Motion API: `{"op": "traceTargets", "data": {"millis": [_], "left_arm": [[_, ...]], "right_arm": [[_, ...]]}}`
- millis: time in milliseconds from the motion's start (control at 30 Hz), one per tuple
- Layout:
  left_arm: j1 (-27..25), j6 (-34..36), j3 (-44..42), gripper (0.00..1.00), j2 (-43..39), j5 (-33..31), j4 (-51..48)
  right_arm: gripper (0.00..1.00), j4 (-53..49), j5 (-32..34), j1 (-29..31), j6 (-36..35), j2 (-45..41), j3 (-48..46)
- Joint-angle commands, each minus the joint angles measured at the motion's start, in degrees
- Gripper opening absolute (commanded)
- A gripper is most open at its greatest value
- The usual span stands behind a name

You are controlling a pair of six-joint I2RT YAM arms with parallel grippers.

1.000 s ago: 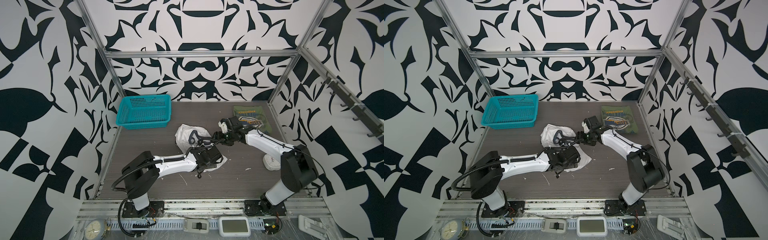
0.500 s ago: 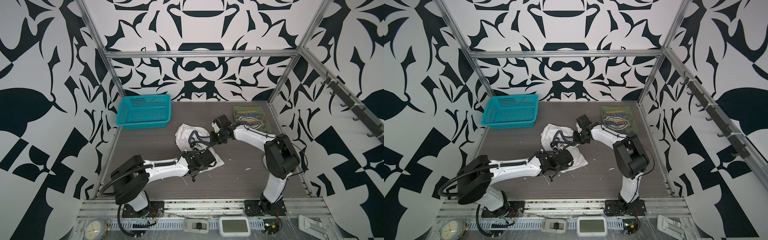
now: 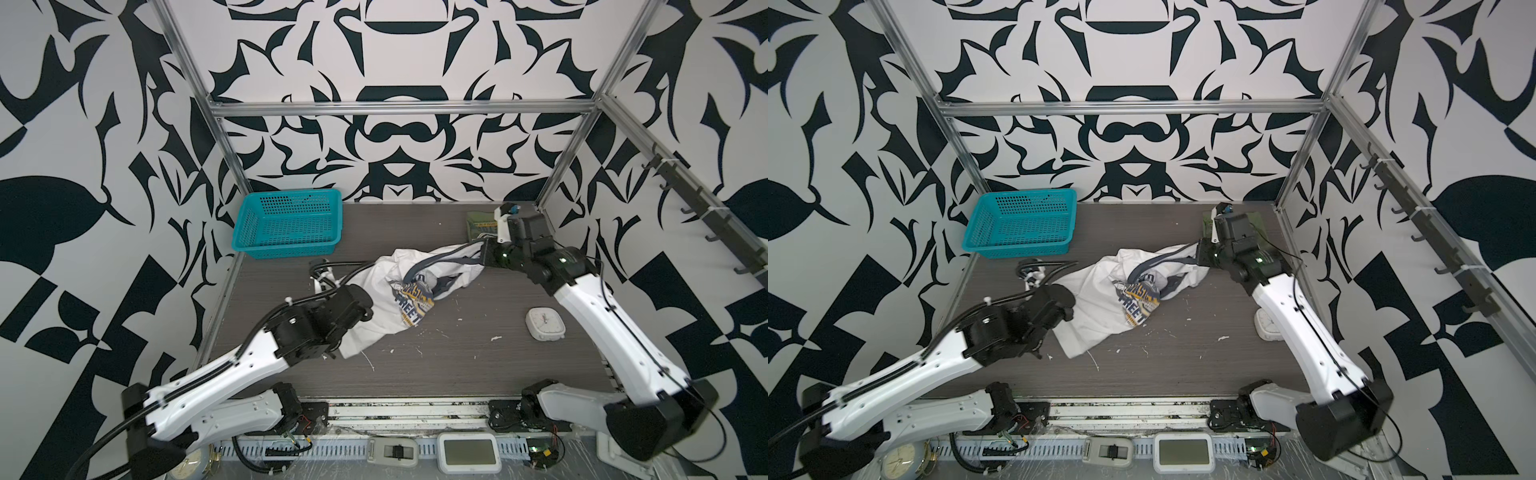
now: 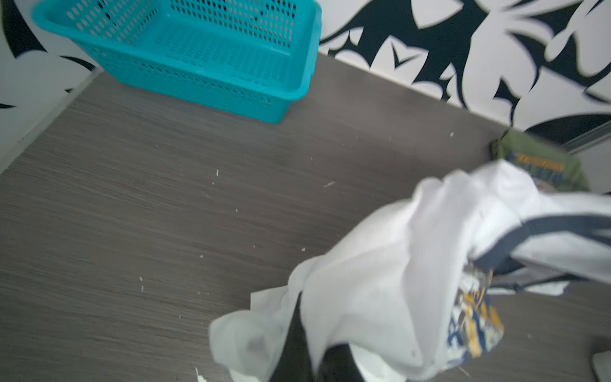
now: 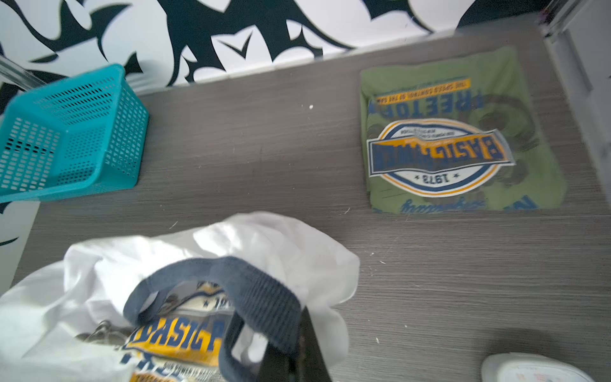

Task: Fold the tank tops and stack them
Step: 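Grasp the white tank top with both grippers and spread it flat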

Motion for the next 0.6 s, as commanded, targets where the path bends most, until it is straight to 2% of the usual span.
{"op": "traceTargets", "data": {"millis": [0, 100, 233, 300, 367, 467, 567], "left_arm": [[4.65, 6.97, 0.64, 0.00, -4.66, -3.37, -2.59], [13.30, 10.44, -0.10, 0.00, -4.13, 3.98, -0.39], [24.00, 12.45, -0.77, 0.00, 2.48, 13.86, 0.99], [26.32, 12.54, -0.79, 0.00, 6.30, 15.29, 0.21], [26.97, 12.67, -1.12, 0.00, 9.34, 16.83, 0.18], [27.02, 13.83, -2.89, 0.00, 11.69, 21.92, 2.96], [27.06, 14.28, -4.95, 0.00, 12.46, 25.26, 4.99]], "right_arm": [[0.00, -4.62, 3.21, -0.32, -1.67, -2.75, 1.76], [0.00, -3.94, 3.04, -1.03, -0.57, -2.54, -0.02], [0.00, -1.44, 2.70, -3.33, 0.11, 1.14, -3.49], [0.00, 0.05, 2.55, -5.54, 0.26, 3.92, -5.32], [0.00, 1.53, -0.48, -7.71, 0.61, 7.01, -6.64], [0.16, 2.58, -2.90, -8.10, 1.42, 10.73, -7.83], [0.40, 4.10, -3.21, -8.10, 1.81, 12.08, -9.54]]}}
